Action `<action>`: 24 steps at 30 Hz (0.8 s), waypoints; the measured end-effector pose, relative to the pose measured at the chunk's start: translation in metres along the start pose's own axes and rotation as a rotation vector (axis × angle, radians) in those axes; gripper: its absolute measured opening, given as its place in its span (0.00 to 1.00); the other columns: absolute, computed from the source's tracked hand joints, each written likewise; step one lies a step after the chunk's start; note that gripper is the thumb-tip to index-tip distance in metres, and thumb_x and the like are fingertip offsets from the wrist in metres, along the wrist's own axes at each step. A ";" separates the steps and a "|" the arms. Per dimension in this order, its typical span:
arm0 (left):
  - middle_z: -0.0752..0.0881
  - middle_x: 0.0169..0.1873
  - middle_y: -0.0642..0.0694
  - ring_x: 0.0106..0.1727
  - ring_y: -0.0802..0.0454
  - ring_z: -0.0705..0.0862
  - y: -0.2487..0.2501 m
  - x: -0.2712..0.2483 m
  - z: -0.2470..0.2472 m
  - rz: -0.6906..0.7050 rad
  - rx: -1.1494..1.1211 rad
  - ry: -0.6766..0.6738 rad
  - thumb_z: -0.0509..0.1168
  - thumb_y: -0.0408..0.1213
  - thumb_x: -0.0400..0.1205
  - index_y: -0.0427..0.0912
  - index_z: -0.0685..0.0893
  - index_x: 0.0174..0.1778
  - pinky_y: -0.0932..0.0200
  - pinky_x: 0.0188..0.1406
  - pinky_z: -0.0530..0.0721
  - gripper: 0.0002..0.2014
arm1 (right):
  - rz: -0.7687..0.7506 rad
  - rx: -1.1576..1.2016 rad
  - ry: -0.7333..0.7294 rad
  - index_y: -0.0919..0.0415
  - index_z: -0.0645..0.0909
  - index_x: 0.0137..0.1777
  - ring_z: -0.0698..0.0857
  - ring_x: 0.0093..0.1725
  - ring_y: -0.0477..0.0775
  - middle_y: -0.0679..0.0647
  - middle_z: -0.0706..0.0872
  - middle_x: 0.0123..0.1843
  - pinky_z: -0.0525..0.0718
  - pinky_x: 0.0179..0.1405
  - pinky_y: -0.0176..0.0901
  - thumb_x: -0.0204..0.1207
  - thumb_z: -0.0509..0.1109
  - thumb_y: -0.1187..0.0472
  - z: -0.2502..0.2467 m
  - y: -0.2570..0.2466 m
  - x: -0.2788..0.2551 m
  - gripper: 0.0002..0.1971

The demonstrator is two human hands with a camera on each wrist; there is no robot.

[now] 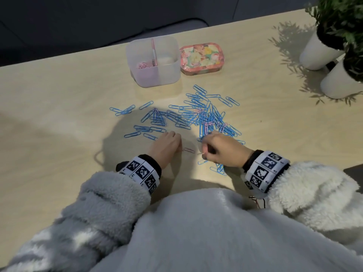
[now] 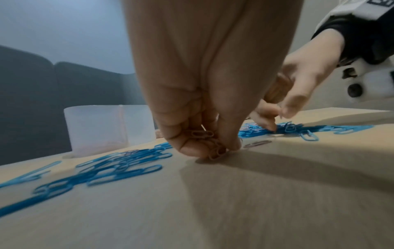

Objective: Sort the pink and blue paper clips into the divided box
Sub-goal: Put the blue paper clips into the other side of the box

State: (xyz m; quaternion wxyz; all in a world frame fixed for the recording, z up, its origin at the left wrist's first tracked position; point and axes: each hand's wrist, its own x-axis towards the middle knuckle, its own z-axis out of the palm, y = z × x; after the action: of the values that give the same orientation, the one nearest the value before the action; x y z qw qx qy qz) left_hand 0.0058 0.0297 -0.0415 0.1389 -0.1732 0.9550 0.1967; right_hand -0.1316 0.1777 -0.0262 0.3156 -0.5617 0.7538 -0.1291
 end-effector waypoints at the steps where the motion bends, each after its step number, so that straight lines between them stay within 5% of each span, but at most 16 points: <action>1: 0.80 0.54 0.37 0.59 0.39 0.77 -0.001 -0.002 -0.001 -0.018 -0.057 0.019 0.57 0.33 0.83 0.36 0.78 0.53 0.52 0.58 0.72 0.08 | 0.028 0.139 0.071 0.53 0.76 0.34 0.77 0.42 0.53 0.56 0.83 0.35 0.74 0.41 0.42 0.69 0.70 0.66 -0.003 0.002 0.000 0.09; 3: 0.82 0.52 0.36 0.57 0.40 0.79 -0.002 -0.006 -0.003 -0.053 -0.216 0.064 0.59 0.31 0.82 0.34 0.78 0.53 0.56 0.54 0.70 0.07 | 0.084 0.449 0.204 0.54 0.77 0.34 0.76 0.32 0.47 0.56 0.81 0.32 0.74 0.36 0.38 0.68 0.70 0.73 -0.010 0.006 0.002 0.12; 5: 0.85 0.50 0.38 0.53 0.43 0.81 -0.003 -0.008 -0.006 -0.084 -0.400 0.091 0.58 0.31 0.83 0.34 0.77 0.57 0.59 0.50 0.71 0.10 | 0.137 0.692 0.292 0.60 0.80 0.44 0.75 0.26 0.39 0.53 0.78 0.32 0.75 0.32 0.30 0.72 0.66 0.78 -0.016 0.010 0.006 0.12; 7: 0.84 0.43 0.44 0.41 0.54 0.82 -0.003 -0.006 -0.009 -0.153 -0.623 0.049 0.55 0.30 0.84 0.35 0.78 0.58 0.66 0.42 0.75 0.10 | 0.225 0.833 0.344 0.64 0.80 0.50 0.75 0.20 0.41 0.55 0.75 0.29 0.76 0.24 0.30 0.76 0.59 0.79 -0.023 0.014 0.012 0.13; 9: 0.80 0.32 0.47 0.31 0.60 0.79 0.000 0.001 -0.012 -0.261 -0.867 -0.038 0.53 0.27 0.84 0.38 0.80 0.49 0.67 0.33 0.75 0.10 | 0.330 0.966 0.344 0.64 0.81 0.41 0.72 0.17 0.48 0.58 0.73 0.25 0.74 0.17 0.34 0.76 0.52 0.77 -0.030 0.017 0.016 0.16; 13: 0.74 0.25 0.47 0.28 0.52 0.71 0.012 0.014 -0.020 -0.385 -1.129 -0.094 0.53 0.29 0.82 0.43 0.78 0.30 0.62 0.29 0.68 0.15 | 0.500 1.248 0.282 0.64 0.74 0.30 0.72 0.20 0.52 0.59 0.70 0.28 0.69 0.13 0.33 0.76 0.52 0.66 -0.036 0.012 0.024 0.15; 16: 0.80 0.23 0.55 0.25 0.59 0.73 0.018 0.017 -0.016 -0.235 -0.842 -0.098 0.61 0.38 0.81 0.44 0.77 0.33 0.67 0.25 0.70 0.10 | 0.541 0.871 0.330 0.58 0.71 0.28 0.73 0.17 0.46 0.54 0.71 0.25 0.69 0.18 0.32 0.76 0.65 0.57 -0.027 0.014 0.032 0.15; 20: 0.84 0.39 0.47 0.37 0.53 0.79 0.017 0.016 -0.003 -0.018 -0.349 -0.023 0.70 0.41 0.75 0.41 0.82 0.47 0.63 0.38 0.73 0.10 | 0.506 0.140 0.315 0.55 0.76 0.32 0.81 0.38 0.57 0.52 0.84 0.34 0.76 0.39 0.43 0.68 0.73 0.44 -0.012 0.015 0.038 0.16; 24: 0.83 0.49 0.39 0.51 0.42 0.81 0.012 0.018 0.002 0.073 -0.224 -0.040 0.67 0.41 0.77 0.38 0.82 0.47 0.53 0.50 0.75 0.09 | 0.462 0.188 0.318 0.54 0.78 0.34 0.84 0.39 0.57 0.53 0.84 0.34 0.79 0.41 0.45 0.71 0.72 0.55 -0.015 0.015 0.047 0.08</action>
State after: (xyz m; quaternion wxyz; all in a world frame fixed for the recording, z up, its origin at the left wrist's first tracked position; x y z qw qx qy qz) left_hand -0.0141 0.0358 -0.0457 0.1304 -0.1489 0.9298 0.3104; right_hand -0.1597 0.1369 -0.0384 0.2649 -0.3164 0.8864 -0.2095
